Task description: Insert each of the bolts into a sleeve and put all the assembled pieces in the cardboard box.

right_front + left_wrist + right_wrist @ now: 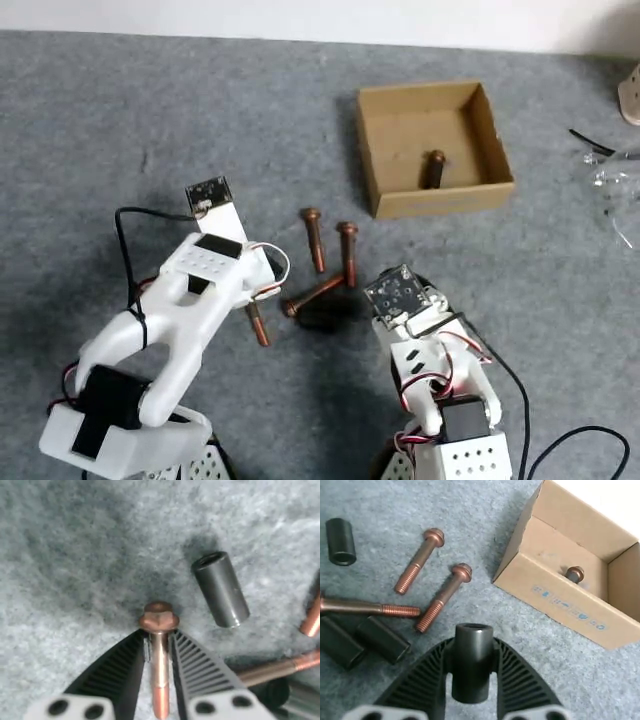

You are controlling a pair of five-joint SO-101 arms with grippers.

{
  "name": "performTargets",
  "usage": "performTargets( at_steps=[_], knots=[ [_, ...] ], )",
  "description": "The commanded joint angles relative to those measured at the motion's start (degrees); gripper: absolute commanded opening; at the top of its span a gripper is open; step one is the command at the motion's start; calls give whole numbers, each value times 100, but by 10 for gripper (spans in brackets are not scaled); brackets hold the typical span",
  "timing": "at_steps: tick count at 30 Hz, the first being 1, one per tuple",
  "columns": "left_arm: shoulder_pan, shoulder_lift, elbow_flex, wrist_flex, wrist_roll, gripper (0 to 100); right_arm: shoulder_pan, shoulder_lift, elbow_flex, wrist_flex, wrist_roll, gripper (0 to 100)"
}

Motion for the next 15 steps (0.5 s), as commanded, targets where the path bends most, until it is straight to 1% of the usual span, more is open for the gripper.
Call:
performTargets(
  at_steps=[1,7,13,15],
  knots=[
    [-84,-400,-233,-35,-290,5,75,-110,558,13,-26,4],
    [-92,-1877,-57,-62,-431,5,75,-110,558,13,-62,4],
    [-84,-3389,321,-88,-1618,5,75,-110,558,13,-62,4],
    [-57,-3776,558,-308,-1837,5,75,-110,558,13,-62,4]
  ],
)
